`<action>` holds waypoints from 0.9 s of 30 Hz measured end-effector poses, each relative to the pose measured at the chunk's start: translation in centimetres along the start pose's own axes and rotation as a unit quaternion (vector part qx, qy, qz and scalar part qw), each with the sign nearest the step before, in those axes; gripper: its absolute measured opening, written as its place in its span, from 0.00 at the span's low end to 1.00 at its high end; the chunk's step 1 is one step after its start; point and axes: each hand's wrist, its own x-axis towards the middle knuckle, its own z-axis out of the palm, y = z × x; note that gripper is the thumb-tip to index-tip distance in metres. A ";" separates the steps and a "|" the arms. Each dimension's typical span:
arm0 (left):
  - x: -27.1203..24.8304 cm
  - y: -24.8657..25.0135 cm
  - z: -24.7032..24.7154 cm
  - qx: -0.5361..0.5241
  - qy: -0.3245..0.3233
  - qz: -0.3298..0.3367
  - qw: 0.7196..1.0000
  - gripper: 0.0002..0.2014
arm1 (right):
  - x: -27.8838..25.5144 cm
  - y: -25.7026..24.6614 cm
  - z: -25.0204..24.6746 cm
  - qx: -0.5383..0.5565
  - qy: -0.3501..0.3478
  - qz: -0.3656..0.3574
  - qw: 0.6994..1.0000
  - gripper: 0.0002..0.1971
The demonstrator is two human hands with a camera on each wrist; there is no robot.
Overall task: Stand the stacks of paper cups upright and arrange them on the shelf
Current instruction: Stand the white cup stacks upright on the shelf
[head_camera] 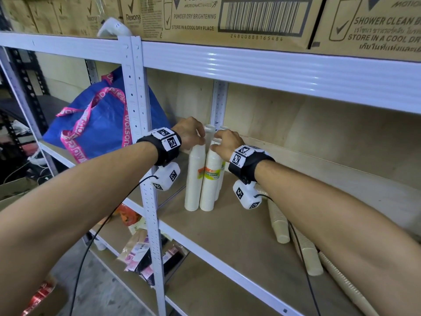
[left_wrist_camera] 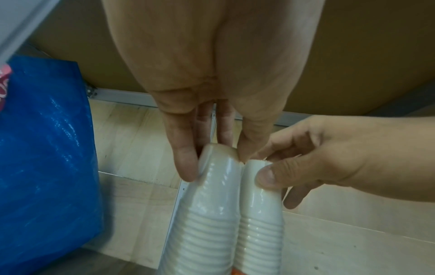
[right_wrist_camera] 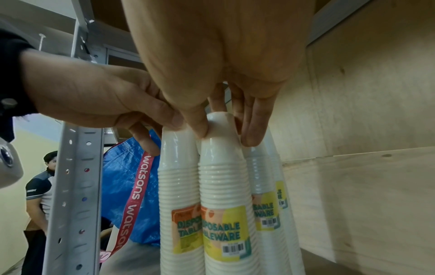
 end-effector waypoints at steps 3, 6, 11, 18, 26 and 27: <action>0.0 0.1 -0.1 0.011 -0.012 0.010 1.000 0.11 | 0.0 0.0 0.1 0.002 -0.001 -0.005 1.000 0.17; -0.1 0.2 -0.3 0.006 -0.012 0.008 1.000 0.12 | 0.1 -0.1 0.0 -0.001 -0.006 -0.007 1.000 0.18; -0.1 0.1 -0.2 0.006 -0.010 0.002 1.000 0.12 | 0.0 0.0 -0.1 -0.010 -0.007 -0.008 1.000 0.18; -0.3 0.3 -0.1 0.013 -0.006 0.018 1.000 0.14 | 0.0 0.1 -0.2 0.001 -0.011 -0.003 1.000 0.19; -0.2 0.5 0.0 0.022 -0.006 0.027 0.999 0.13 | 0.0 0.2 -0.3 0.005 -0.010 0.002 1.000 0.19; -0.2 0.5 0.0 0.026 -0.008 0.028 0.999 0.13 | 0.1 0.2 -0.3 0.005 -0.011 0.002 1.000 0.19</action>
